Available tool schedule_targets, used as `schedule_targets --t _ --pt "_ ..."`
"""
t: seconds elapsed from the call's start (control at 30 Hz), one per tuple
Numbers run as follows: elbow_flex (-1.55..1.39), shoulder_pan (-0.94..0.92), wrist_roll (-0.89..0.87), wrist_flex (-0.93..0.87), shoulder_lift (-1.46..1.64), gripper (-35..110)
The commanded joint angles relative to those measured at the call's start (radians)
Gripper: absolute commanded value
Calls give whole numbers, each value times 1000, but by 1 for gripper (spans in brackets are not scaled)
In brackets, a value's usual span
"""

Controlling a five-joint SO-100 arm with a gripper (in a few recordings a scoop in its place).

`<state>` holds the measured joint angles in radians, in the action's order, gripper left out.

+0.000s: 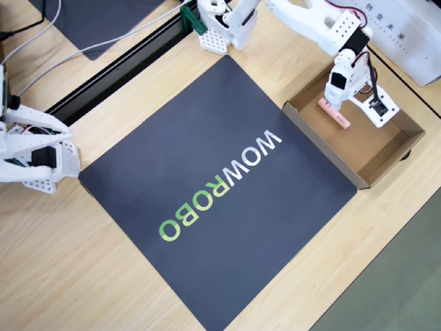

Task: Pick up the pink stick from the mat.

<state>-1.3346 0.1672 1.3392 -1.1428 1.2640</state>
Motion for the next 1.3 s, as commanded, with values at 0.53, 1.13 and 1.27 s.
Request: schedule_targets --t 0.53,1.13,1.27 --pt "-210 -8 14 6 322 0" --pt "-615 -41 14 6 927 0" --pt "-726 -51 17 6 1054 0"
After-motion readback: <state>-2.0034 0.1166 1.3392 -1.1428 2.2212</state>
